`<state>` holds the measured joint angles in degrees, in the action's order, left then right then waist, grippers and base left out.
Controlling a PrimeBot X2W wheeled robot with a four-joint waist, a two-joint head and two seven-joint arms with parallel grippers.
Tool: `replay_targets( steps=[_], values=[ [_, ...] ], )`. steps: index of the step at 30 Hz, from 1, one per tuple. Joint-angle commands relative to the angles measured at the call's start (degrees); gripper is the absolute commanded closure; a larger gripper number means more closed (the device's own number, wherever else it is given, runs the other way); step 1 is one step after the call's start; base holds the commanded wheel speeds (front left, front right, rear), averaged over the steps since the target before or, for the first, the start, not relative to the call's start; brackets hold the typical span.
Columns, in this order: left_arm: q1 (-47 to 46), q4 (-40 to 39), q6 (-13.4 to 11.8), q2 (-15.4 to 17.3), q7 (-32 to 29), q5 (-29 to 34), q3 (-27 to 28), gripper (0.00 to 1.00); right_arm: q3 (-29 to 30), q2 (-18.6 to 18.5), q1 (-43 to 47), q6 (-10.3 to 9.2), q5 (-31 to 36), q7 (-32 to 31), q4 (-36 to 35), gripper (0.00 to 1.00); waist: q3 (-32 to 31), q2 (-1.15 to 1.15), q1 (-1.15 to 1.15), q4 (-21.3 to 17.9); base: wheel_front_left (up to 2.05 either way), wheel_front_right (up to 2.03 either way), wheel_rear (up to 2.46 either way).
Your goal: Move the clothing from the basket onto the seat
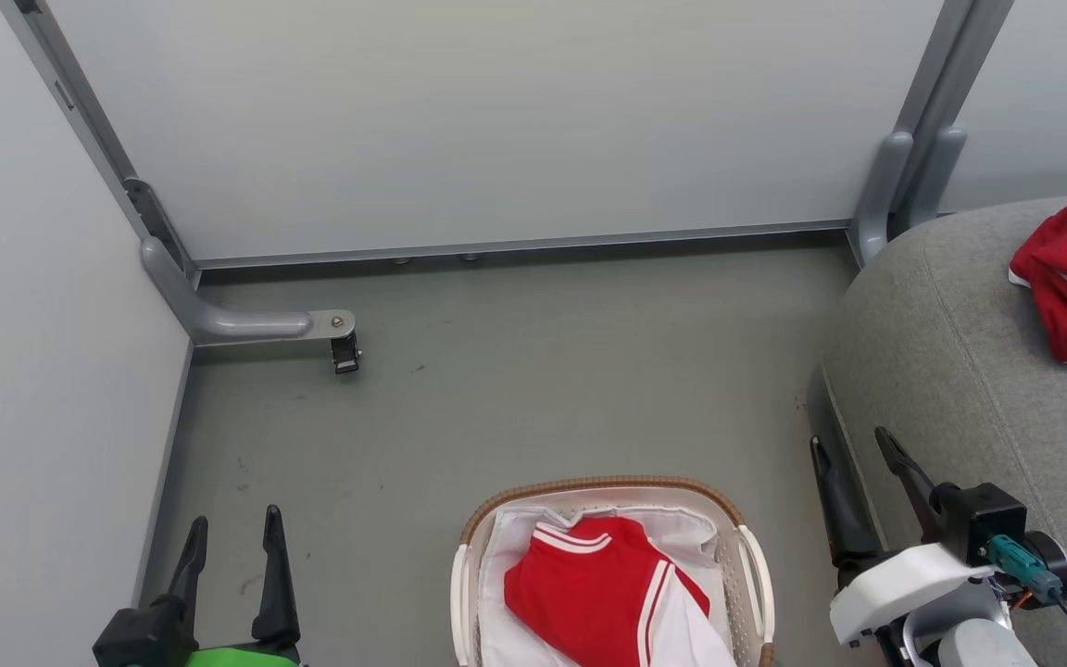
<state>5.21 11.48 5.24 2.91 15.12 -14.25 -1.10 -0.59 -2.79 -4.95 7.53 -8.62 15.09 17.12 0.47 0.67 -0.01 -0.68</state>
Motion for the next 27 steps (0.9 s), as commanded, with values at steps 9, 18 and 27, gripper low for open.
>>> replay_targets(
  steps=[9, 18, 27],
  values=[
    [-0.83, 0.51, 0.39, -0.01, 0.05, -0.17, 0.08, 0.00, 0.56, -0.20, -0.03, -0.08, -0.32, 0.12, 0.18, 0.00, -0.28, -0.67, 0.01, 0.11, 0.00, 0.00, 0.00],
    [-4.19, 1.57, 1.27, 0.00, 0.05, 3.25, -3.48, 0.00, 2.32, -0.20, -2.03, -0.08, 1.22, 0.12, -1.43, 0.00, 2.34, -0.67, 0.01, -0.28, 0.00, 0.00, 0.00],
    [-19.72, 8.82, 2.28, 0.07, 0.04, 7.58, -14.68, 0.00, 8.94, -0.18, -9.23, -0.08, 4.22, 0.12, -6.59, 0.00, 13.73, -0.67, 0.01, -1.13, 0.00, 0.00, 0.00]
  ],
)
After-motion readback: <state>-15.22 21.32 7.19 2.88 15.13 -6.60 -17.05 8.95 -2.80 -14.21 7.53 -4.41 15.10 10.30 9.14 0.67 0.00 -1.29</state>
